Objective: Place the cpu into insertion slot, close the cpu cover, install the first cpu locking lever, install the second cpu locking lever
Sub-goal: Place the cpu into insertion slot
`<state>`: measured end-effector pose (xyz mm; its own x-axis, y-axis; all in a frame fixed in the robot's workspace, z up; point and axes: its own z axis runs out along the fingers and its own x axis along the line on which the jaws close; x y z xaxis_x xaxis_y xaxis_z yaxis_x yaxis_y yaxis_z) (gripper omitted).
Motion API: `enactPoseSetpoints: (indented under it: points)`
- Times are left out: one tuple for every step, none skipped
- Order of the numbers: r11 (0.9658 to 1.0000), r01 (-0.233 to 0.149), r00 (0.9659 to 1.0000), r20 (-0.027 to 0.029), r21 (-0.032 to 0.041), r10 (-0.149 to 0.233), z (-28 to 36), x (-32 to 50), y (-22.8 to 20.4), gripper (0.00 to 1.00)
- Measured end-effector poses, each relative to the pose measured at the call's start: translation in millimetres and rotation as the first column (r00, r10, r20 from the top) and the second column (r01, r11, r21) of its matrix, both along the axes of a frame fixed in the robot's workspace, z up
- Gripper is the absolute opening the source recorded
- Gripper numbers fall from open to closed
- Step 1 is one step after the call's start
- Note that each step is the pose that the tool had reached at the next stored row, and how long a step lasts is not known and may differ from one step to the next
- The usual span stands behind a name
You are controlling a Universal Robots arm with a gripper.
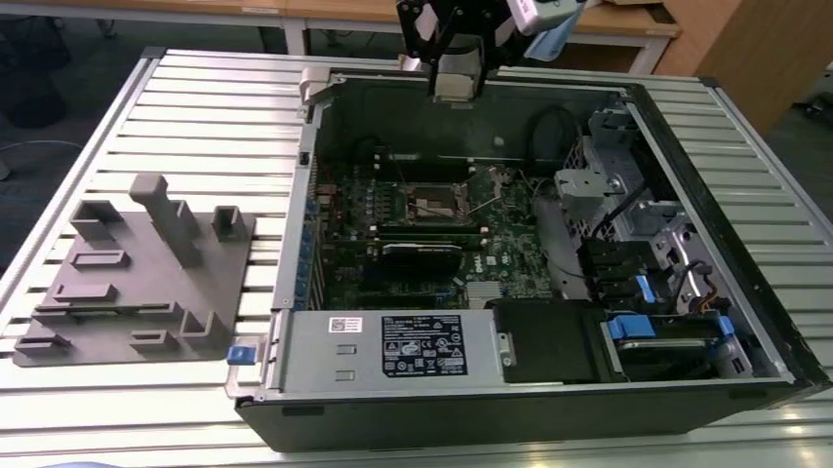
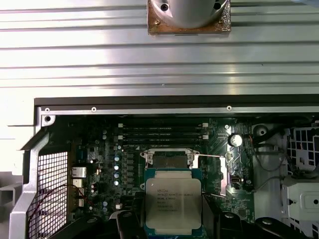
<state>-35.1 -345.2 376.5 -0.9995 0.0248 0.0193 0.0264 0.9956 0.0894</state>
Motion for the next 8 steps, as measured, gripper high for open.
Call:
enactPoseSetpoints:
  points:
    - [1.0, 0.0, 1.0, 0.0, 0.0, 0.0, -0.6, 0.0, 0.0, 0.54]
    - [1.0, 0.0, 1.0, 0.0002, 0.0, 0.0, -1.6, 0.0, 0.0, 0.54]
    - [1.0, 0.0, 1.0, 0.0003, 0.0, 0.0, -2.6, 0.0, 0.0, 0.54]
    - [1.0, 0.0, 1.0, 0.0004, -0.0001, 0.0, -3.4, 0.0, 0.0, 0.54]
    - [1.0, 0.0, 1.0, 0.0005, -0.0001, 0.0, -4.0, 0.0, 0.0, 0.54]
    - [1.0, 0.0, 1.0, 0.0005, -0.0002, 0.0, -4.4, 0.0, 0.0, 0.54]
    - [1.0, 0.0, 1.0, 0.0005, -0.0002, 0.0, -4.6, 0.0, 0.0, 0.54]
    - [1.0, 0.0, 1.0, 0.0005, -0.0002, 0.0, -4.7, 0.0, 0.0, 0.54]
